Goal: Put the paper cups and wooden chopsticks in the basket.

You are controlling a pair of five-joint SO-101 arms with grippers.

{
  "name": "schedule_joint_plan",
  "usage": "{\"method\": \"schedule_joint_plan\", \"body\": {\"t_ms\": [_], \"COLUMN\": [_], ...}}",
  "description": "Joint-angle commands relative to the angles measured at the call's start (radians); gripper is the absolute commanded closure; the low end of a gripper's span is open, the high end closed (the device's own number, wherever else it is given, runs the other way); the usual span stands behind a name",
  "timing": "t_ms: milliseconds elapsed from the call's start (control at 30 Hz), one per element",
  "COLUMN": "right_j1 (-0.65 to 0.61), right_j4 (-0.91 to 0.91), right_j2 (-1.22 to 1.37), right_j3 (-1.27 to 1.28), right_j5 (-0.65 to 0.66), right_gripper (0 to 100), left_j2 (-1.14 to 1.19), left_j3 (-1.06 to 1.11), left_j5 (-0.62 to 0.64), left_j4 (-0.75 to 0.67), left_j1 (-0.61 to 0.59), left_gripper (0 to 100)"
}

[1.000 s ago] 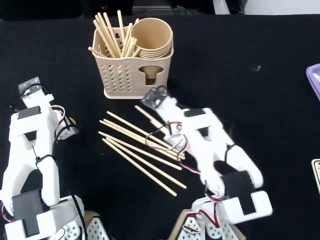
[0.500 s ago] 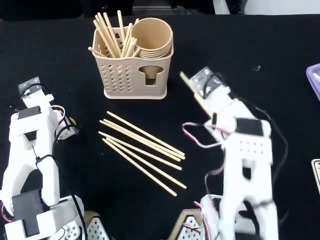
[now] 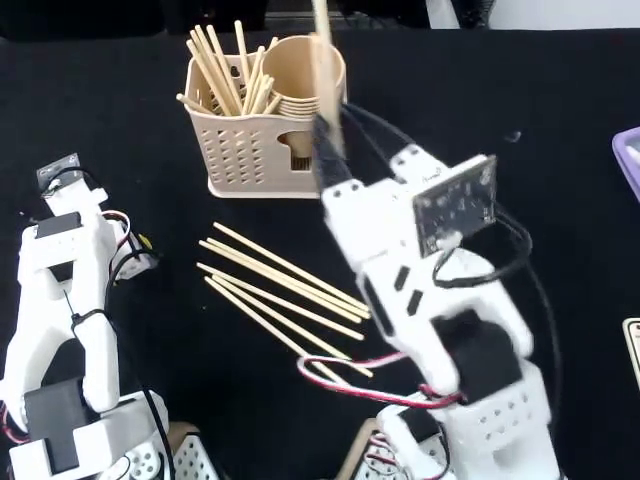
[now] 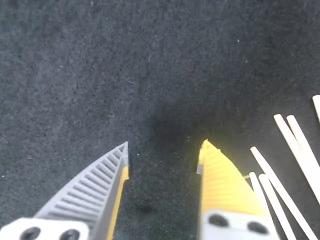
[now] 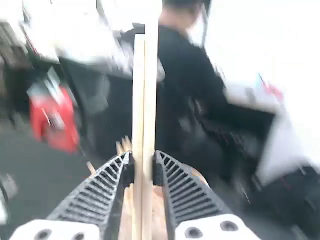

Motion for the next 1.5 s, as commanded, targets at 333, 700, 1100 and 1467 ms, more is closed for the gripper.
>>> {"method": "schedule_joint_plan", "body": {"t_ms": [333, 700, 1100, 1467], "right_j1": [-0.058, -0.054, -0.055, -0.058], "right_j4": [-0.872, -0.784, -0.733, -0.172], "right_j2": [0.638, 1.04, 1.087, 0.743], "right_j3": [-0.199, -0.493, -0.332, -0.398], "right_j5": [-0.104, -0.104, -0.103, -0.109], "right_gripper": [98.8, 98.8, 90.7, 81.3], "left_j2": [-0.038, -0.038, -0.038, -0.038], "left_j3": [-0.016, -0.015, -0.018, -0.018], "left_j5": [-0.002, -0.006, -0.006, -0.006], "left_j4": [-0.009, -0.009, -0.009, -0.009], "left_j1": [-0.004, -0.008, -0.008, -0.008], "left_gripper": [78, 78, 78, 78]}}
